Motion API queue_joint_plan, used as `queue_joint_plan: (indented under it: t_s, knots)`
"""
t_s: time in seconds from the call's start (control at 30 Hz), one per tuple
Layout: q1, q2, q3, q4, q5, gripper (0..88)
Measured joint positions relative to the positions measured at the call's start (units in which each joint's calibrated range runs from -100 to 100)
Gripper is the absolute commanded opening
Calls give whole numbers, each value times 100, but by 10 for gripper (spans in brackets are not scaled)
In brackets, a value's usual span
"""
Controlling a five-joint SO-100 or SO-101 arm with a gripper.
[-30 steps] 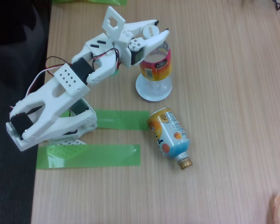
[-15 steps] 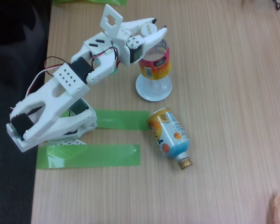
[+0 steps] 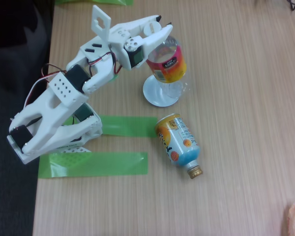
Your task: Pick up the plastic bottle and stand it up on the white place
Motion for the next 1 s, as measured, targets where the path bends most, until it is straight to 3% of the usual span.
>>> queue_joint_plan:
  t_s: [0.47, 1.0]
  knots:
    - [-7, -109, -36, 1138, 26, 23]
    - [-441, -93, -479, 1215, 5, 23]
